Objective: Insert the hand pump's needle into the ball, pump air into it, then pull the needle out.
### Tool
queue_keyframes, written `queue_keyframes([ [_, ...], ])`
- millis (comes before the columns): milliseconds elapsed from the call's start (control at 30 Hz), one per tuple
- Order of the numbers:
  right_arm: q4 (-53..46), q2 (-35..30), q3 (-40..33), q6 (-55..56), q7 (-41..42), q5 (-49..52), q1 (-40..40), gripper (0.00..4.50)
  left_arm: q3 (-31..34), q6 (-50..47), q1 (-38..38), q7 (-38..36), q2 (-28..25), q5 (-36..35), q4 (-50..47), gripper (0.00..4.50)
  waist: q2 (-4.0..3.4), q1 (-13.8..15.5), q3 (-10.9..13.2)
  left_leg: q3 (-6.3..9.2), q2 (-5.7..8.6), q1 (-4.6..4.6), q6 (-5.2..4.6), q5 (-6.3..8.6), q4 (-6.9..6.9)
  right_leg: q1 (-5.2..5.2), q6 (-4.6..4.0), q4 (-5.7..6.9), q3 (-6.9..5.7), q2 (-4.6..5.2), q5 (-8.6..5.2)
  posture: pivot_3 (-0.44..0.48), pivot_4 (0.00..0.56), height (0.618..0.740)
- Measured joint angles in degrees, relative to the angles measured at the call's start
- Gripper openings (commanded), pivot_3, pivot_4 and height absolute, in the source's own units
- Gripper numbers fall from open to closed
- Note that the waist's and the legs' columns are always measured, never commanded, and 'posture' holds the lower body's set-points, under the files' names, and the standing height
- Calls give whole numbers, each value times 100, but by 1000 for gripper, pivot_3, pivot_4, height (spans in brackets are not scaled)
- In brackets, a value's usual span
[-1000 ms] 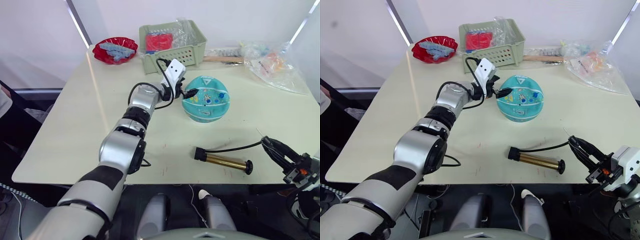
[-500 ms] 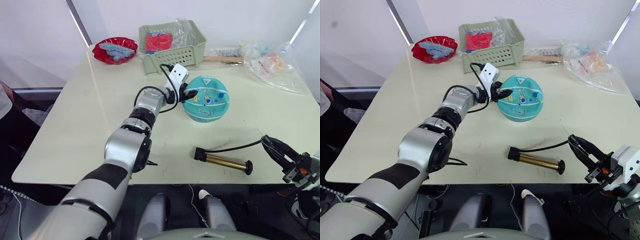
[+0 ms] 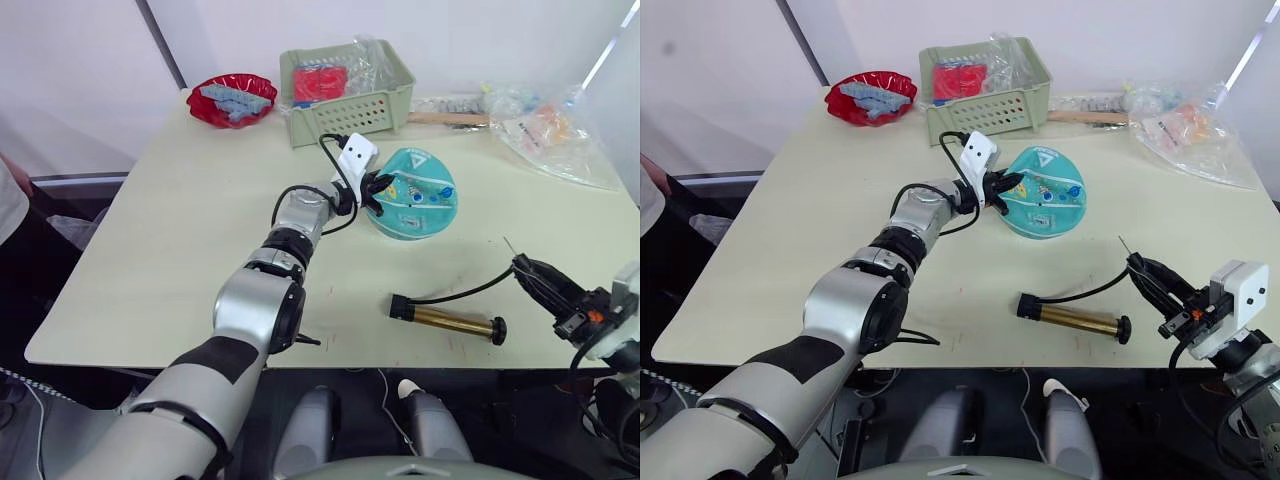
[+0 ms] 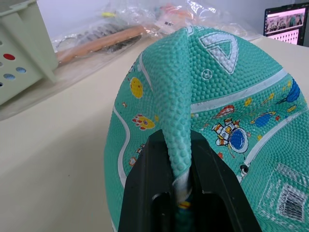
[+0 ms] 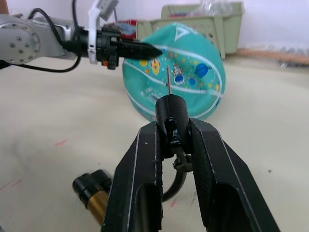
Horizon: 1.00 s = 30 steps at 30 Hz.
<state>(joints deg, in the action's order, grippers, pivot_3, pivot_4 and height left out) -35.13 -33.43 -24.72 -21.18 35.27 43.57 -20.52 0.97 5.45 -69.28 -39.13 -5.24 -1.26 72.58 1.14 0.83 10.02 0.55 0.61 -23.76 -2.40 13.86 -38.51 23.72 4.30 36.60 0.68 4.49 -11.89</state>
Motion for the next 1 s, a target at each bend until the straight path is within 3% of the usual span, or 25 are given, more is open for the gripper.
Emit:
queue_keyframes([
  [200, -215, -701, -29, -1520, -1109, 608, 665, 307, 35, 641, 612, -106, 145, -21, -496, 16, 0, 4, -1, 8, -2, 3, 0, 0, -1, 0, 0, 5, 5, 4, 1, 0, 150, 737],
  [533, 452, -1489, 306, -3239, -1715, 1291, 2244, 307, 54, 872, 915, -95, 232, -24, -782, 16, 0, 8, -1, 7, 4, 0, -1, 0, -10, -3, 0, 6, 1, 7, 1, 0, 150, 737],
  [1000, 2001, -1237, 1587, -5090, -1989, 1132, 4912, 307, 51, 914, 1021, 33, 324, -3, -860, 16, -2, 2, -3, 12, 9, -4, -2, 0, -12, -2, 0, 11, -6, 13, 2, 0, 150, 737],
])
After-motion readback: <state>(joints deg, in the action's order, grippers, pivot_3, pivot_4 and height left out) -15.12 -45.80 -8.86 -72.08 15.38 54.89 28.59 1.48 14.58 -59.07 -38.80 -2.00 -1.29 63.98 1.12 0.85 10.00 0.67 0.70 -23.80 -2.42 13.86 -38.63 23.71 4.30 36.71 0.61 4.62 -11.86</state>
